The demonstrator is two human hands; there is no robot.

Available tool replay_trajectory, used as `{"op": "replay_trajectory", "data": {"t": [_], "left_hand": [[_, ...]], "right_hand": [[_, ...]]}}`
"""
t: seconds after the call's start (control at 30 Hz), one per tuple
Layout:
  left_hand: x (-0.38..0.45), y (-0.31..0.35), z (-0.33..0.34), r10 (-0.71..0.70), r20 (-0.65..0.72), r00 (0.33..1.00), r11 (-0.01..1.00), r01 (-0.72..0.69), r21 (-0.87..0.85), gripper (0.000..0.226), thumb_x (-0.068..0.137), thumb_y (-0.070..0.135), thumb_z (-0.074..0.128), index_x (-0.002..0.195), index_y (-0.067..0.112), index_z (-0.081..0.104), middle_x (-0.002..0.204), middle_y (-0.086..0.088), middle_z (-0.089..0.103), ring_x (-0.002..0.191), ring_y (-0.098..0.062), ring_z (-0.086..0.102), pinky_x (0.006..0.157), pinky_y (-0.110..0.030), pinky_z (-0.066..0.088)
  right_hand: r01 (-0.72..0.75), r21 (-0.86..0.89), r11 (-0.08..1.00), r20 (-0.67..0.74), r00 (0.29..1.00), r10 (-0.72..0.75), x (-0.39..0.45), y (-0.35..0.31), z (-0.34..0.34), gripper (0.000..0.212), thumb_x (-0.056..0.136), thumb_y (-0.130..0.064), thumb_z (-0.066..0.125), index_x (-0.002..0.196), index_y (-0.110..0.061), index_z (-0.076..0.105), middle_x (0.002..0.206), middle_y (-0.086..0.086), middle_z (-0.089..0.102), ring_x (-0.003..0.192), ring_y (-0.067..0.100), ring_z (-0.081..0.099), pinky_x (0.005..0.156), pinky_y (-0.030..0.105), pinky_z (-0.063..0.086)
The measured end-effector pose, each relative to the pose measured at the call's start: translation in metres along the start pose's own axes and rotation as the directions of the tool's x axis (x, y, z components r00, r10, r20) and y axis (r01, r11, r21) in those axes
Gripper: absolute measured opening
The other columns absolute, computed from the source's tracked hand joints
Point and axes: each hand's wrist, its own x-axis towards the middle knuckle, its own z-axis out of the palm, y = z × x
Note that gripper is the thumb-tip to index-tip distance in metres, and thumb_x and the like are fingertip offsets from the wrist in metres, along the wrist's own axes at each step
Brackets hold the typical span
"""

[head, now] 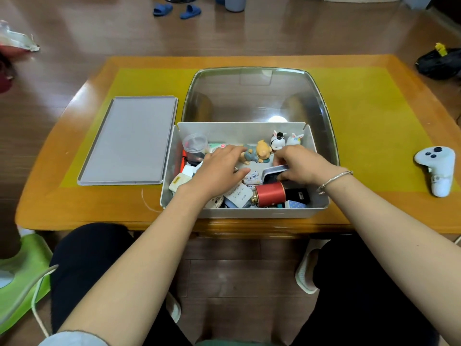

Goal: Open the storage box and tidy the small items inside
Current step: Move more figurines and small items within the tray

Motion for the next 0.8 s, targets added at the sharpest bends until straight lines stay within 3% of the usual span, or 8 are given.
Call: {"op": "replay_trajectory", "data": {"t": [0.1, 0.2, 0.33, 0.43, 0.53, 0.6, 0.7, 0.8], "left_hand": [[-0.005, 0.005, -0.001, 0.034, -0.038, 0.999, 0.981, -0.04, -0.192, 0.052, 0.092, 0.037, 0.06, 0.139, 0.026, 0.04, 0.133, 0.004, 0.054, 0.119, -0.014, 0.05, 0.097, -0.036, 0.042], [-0.009, 0.011, -0.006, 0.075, -0.124, 0.989, 0.951, -0.108, -0.289, 0.031, 0.092, 0.025, 0.061, 0.123, 0.024, 0.055, 0.114, 0.004, 0.063, 0.101, -0.011, 0.058, 0.084, -0.026, 0.045], [-0.019, 0.004, -0.021, -0.045, -0.282, 0.958, 0.945, -0.051, -0.324, 0.015, 0.096, 0.018, 0.053, 0.108, 0.013, 0.062, 0.102, 0.0, 0.066, 0.095, -0.016, 0.058, 0.083, -0.032, 0.046], [-0.031, -0.017, -0.034, -0.215, -0.424, 0.879, 0.942, 0.072, -0.329, 0.018, 0.099, 0.018, 0.045, 0.107, 0.011, 0.06, 0.1, 0.0, 0.061, 0.092, -0.013, 0.052, 0.076, -0.025, 0.039], [-0.04, -0.039, -0.044, -0.317, -0.446, 0.837, 0.932, 0.189, -0.308, 0.025, 0.103, 0.02, 0.035, 0.106, 0.01, 0.057, 0.104, -0.005, 0.061, 0.092, -0.013, 0.049, 0.073, -0.022, 0.031], [-0.043, -0.05, -0.046, -0.343, -0.435, 0.833, 0.925, 0.218, -0.311, 0.029, 0.104, 0.021, 0.032, 0.102, 0.007, 0.057, 0.104, -0.01, 0.063, 0.093, -0.022, 0.053, 0.073, -0.03, 0.033], [-0.044, -0.064, -0.046, -0.365, -0.34, 0.867, 0.922, 0.284, -0.264, 0.034, 0.104, 0.028, 0.031, 0.095, 0.006, 0.055, 0.096, -0.016, 0.062, 0.089, -0.031, 0.053, 0.071, -0.035, 0.036], [-0.041, -0.07, -0.044, -0.344, -0.26, 0.902, 0.938, 0.317, -0.142, 0.042, 0.103, 0.036, 0.034, 0.09, 0.004, 0.058, 0.094, -0.02, 0.063, 0.091, -0.038, 0.054, 0.07, -0.04, 0.039]], "right_hand": [[0.092, 0.178, 0.98, -0.135, 0.988, -0.069, -0.008, -0.01, -0.008, 0.023, 0.075, -0.026, 0.077, 0.092, -0.015, 0.067, 0.093, 0.002, 0.064, 0.087, 0.021, 0.057, 0.077, 0.038, 0.047], [0.23, 0.258, 0.938, -0.227, 0.959, -0.173, -0.012, -0.031, -0.013, 0.025, 0.077, -0.021, 0.076, 0.099, -0.011, 0.071, 0.091, 0.004, 0.067, 0.085, 0.02, 0.058, 0.078, 0.035, 0.046], [0.174, 0.432, 0.885, -0.262, 0.963, -0.061, -0.014, -0.041, -0.015, 0.032, 0.081, -0.019, 0.073, 0.112, -0.015, 0.066, 0.101, 0.001, 0.067, 0.092, 0.016, 0.061, 0.083, 0.03, 0.049], [0.088, 0.473, 0.877, -0.149, 0.989, -0.019, -0.02, -0.032, -0.01, 0.038, 0.085, -0.033, 0.067, 0.119, -0.019, 0.061, 0.114, 0.0, 0.063, 0.101, 0.013, 0.058, 0.088, 0.027, 0.047], [0.03, 0.423, 0.906, 0.072, 0.995, -0.067, -0.024, -0.029, 0.002, 0.043, 0.083, -0.048, 0.063, 0.119, -0.025, 0.061, 0.123, -0.005, 0.06, 0.111, 0.009, 0.054, 0.086, 0.021, 0.038], [0.009, 0.416, 0.909, 0.179, 0.98, -0.092, -0.025, -0.032, 0.009, 0.049, 0.079, -0.049, 0.068, 0.121, -0.025, 0.06, 0.121, -0.007, 0.06, 0.111, 0.009, 0.054, 0.087, 0.019, 0.038], [0.045, 0.31, 0.95, 0.199, 0.974, -0.111, -0.024, -0.031, 0.017, 0.054, 0.076, -0.046, 0.072, 0.123, -0.023, 0.059, 0.119, -0.002, 0.057, 0.105, 0.012, 0.052, 0.088, 0.022, 0.04], [0.007, 0.253, 0.967, 0.09, 0.995, -0.031, -0.023, -0.025, 0.016, 0.05, 0.075, -0.047, 0.073, 0.116, -0.022, 0.061, 0.113, 0.0, 0.062, 0.096, 0.015, 0.056, 0.082, 0.027, 0.046]]}}
